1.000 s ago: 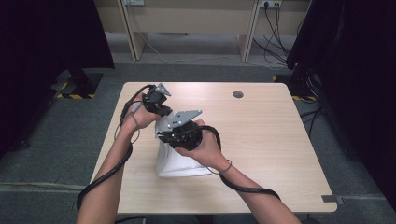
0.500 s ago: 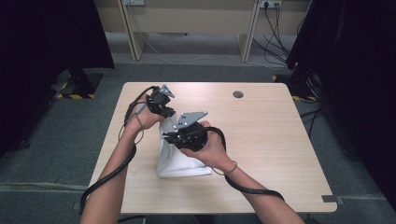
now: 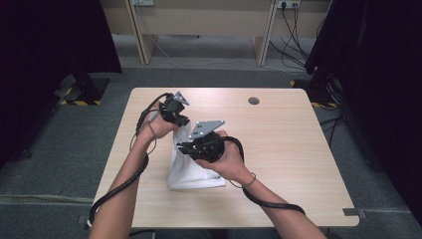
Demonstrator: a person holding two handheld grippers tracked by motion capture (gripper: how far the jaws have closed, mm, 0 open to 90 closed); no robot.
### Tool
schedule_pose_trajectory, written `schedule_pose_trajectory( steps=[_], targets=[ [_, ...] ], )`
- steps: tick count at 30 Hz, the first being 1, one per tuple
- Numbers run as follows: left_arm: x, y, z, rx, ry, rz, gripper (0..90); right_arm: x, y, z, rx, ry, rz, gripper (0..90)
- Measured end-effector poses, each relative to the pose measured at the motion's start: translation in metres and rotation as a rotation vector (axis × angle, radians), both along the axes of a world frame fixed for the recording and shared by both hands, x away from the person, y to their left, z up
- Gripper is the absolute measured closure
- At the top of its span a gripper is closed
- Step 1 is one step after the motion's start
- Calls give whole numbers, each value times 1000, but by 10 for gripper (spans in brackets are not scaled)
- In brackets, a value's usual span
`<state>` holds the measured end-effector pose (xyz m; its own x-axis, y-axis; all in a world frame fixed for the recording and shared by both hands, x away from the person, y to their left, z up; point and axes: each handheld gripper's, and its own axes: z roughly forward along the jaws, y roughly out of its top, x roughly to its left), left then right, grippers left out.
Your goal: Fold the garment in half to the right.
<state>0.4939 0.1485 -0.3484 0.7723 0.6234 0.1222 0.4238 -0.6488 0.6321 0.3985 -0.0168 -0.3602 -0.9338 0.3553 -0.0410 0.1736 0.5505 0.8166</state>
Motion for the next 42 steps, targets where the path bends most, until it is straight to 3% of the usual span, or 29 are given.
schedule_pose_trajectory(
  steps=[42],
  targets=[
    [0,-8,-10,-8,11,-5,844,-2,-12,-14,-14,15,-10,807]
  ],
)
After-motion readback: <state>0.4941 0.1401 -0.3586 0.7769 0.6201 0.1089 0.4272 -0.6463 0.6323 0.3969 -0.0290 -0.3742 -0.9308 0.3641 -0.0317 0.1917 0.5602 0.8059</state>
